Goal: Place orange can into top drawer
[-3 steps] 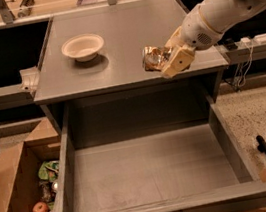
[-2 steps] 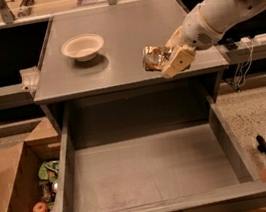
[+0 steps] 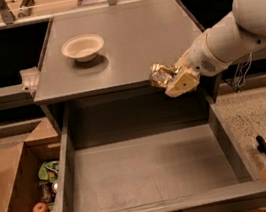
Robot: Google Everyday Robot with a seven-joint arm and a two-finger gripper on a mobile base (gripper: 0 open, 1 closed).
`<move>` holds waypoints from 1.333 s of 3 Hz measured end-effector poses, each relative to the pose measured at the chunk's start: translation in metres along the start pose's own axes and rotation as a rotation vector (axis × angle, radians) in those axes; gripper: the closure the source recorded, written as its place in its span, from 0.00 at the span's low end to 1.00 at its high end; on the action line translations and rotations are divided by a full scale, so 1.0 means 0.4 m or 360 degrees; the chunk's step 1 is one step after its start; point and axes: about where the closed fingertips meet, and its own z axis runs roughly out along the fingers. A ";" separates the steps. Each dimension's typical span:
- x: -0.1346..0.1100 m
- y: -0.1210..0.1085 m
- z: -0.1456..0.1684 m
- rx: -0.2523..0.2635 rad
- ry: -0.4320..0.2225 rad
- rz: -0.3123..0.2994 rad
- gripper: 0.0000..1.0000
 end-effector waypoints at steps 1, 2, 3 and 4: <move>0.058 0.059 0.041 0.0134 0.0042 0.0173 1.00; 0.120 0.111 0.098 0.0108 0.0091 0.0270 1.00; 0.120 0.112 0.097 0.0106 0.0093 0.0268 1.00; 0.173 0.147 0.175 0.0090 0.0117 0.0319 1.00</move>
Offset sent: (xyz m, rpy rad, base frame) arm -0.0179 0.0024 -0.0287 0.0033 0.0003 -0.1344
